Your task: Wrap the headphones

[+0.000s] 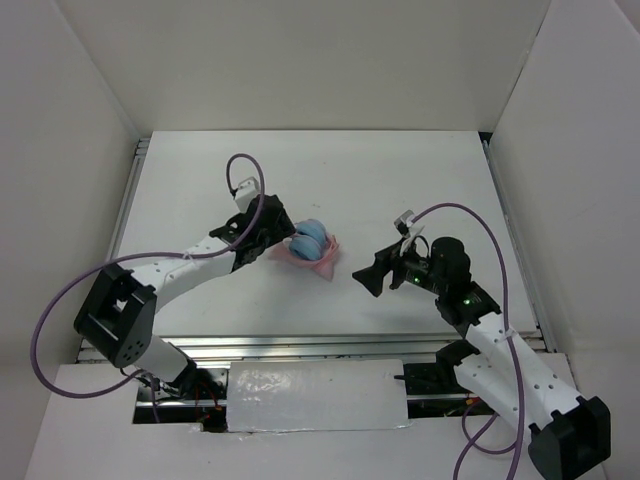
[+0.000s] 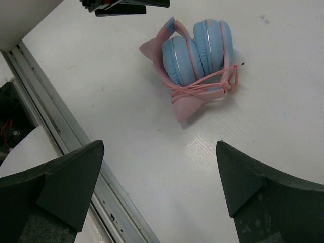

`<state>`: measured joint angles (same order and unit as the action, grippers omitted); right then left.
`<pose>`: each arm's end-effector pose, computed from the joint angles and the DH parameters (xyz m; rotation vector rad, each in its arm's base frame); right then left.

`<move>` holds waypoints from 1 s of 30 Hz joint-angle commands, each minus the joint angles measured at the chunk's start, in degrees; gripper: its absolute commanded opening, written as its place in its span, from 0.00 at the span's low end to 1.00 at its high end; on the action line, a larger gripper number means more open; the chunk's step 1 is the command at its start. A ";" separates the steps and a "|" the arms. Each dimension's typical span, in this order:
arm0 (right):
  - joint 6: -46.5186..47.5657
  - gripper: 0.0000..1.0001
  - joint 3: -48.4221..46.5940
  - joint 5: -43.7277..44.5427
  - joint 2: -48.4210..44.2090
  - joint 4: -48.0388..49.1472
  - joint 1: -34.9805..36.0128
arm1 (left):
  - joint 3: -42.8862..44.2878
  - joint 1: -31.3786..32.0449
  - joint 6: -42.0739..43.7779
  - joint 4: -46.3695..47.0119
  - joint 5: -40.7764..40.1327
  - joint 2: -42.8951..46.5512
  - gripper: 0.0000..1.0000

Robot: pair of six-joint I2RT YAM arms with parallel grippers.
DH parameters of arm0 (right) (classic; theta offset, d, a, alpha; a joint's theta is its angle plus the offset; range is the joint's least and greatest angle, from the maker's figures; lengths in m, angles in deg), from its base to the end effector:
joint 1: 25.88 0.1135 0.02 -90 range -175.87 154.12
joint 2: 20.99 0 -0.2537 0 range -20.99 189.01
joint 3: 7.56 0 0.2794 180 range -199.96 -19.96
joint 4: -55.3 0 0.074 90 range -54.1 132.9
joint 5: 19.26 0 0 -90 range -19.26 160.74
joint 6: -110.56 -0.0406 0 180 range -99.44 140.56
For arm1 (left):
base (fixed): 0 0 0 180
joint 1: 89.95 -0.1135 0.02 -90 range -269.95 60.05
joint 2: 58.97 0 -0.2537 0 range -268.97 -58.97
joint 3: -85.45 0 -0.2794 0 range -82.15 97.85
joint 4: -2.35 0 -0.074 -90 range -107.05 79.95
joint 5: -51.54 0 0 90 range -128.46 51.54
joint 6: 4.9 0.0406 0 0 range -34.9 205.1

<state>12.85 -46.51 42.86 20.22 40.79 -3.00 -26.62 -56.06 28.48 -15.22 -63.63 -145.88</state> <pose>0.1894 0.1005 0.2379 -0.5912 1.8158 0.8177 0.3081 -0.1861 0.2100 -0.6631 2.0680 -0.4326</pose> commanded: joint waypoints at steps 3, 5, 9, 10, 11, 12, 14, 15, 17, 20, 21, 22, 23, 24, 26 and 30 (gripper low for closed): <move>-3.18 1.00 -0.26 2.56 -2.62 2.81 0.07 | -0.51 0.39 2.47 -1.42 -1.55 6.05 0.81; -5.29 1.00 -0.79 6.59 -2.98 2.55 -0.11 | -0.16 0.39 3.27 -3.00 -2.25 9.64 0.94; -12.23 1.00 -1.93 16.26 -2.72 0.36 -1.60 | 0.28 0.30 4.67 -10.37 -7.78 17.73 0.99; -15.38 1.00 -2.19 17.76 -2.54 -0.17 -2.04 | 0.63 0.13 5.29 -14.74 -8.92 21.22 0.99; -17.24 1.00 -2.28 21.43 -2.37 -0.78 -3.61 | 0.90 -0.05 5.29 -17.83 -12.07 22.91 0.99; -18.74 1.00 -2.54 23.03 -2.19 -2.01 -4.32 | 1.16 -0.83 3.20 -24.73 -13.84 24.41 0.99; -24.01 1.00 -3.60 27.07 -2.19 -5.70 -6.96 | 0.46 -3.56 1.70 -29.96 -15.70 28.89 0.99; -24.46 1.00 -3.86 27.70 -2.27 -6.32 -7.75 | -1.11 -4.52 0.12 -34.08 -15.79 30.39 0.99; -25.59 1.00 -4.56 29.18 -3.06 -8.51 -8.98 | -3.13 -8.03 -0.16 -36.31 -14.39 34.87 0.99; -28.14 1.00 -5.18 34.19 -4.91 -11.68 -10.39 | -6.74 -9.89 -2.43 -37.81 -13.59 39.36 0.99; -28.76 1.00 -5.27 37.16 -5.43 -12.39 -10.74 | -7.36 -10.59 -1.57 -36.77 -11.24 39.97 0.99; -29.29 1.00 -5.18 38.15 -5.96 -13.09 -10.92 | -7.28 -11.29 -0.61 -36.23 -9.91 40.59 0.99; -29.56 1.00 -5.18 39.12 -7.01 -14.58 -11.09 | -6.93 -12.52 -0.16 -36.31 -9.03 40.51 0.99; -29.82 1.00 -5.27 39.91 -7.46 -15.29 -11.44 | -5.88 -12.97 0.02 -37.36 -7.89 40.07 0.99; -29.12 1.00 -5.27 40.71 -8.78 -16.69 -11.71 | -5.08 -13.84 0.37 -38.25 -7.09 39.19 0.99; -29.38 1.00 -5.10 42.81 -10.36 -18.54 -12.06 | -5.07 -14.03 0.72 -38.08 -6.48 38.22 0.99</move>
<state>-15.41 -49.24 81.41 11.10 25.07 -14.59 -33.53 -69.74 28.07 -52.99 -71.78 -107.39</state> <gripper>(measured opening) 0.996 0.993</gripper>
